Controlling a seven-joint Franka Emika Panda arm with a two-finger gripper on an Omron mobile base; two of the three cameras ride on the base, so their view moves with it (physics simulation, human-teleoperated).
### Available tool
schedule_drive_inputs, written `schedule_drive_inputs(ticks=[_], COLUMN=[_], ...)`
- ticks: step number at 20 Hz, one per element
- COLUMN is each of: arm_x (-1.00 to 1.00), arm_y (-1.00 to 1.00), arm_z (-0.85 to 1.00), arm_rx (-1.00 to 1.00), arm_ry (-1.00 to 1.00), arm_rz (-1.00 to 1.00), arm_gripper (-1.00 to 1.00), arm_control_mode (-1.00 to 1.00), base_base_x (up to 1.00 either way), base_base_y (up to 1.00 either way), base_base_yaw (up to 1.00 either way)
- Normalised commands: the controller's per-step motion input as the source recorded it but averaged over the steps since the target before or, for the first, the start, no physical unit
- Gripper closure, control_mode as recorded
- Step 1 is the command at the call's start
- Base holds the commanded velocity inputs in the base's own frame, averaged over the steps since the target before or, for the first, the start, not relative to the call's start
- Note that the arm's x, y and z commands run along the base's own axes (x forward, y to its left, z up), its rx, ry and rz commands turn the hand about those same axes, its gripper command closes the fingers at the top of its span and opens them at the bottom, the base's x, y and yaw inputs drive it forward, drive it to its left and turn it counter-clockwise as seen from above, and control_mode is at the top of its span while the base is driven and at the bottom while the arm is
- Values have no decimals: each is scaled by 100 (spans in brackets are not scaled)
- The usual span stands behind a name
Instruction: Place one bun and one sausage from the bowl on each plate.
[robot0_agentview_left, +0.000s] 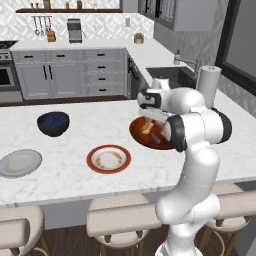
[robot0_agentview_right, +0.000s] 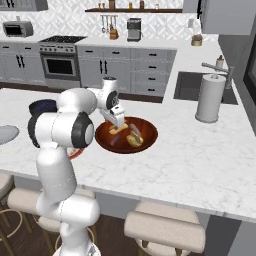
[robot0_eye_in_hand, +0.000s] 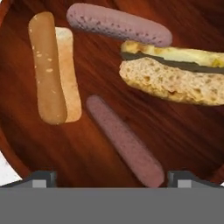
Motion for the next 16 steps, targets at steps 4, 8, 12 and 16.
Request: schedule_drive_inputs(ticks=[4,8,12,16], arm_x=[38,43,40,24], arm_y=[0,0,0,0], arm_z=[-34,-24,-24,-23], arm_rx=[0,1,4,4], arm_ry=[-6,-7,-6,-4], arm_rz=[0,0,0,0], arm_gripper=[-100,-100,-100,-100], arm_control_mode=[-100,-100,-100,-100], base_base_x=[0,0,0,0], base_base_y=[0,0,0,0], base_base_yaw=[0,0,0,0])
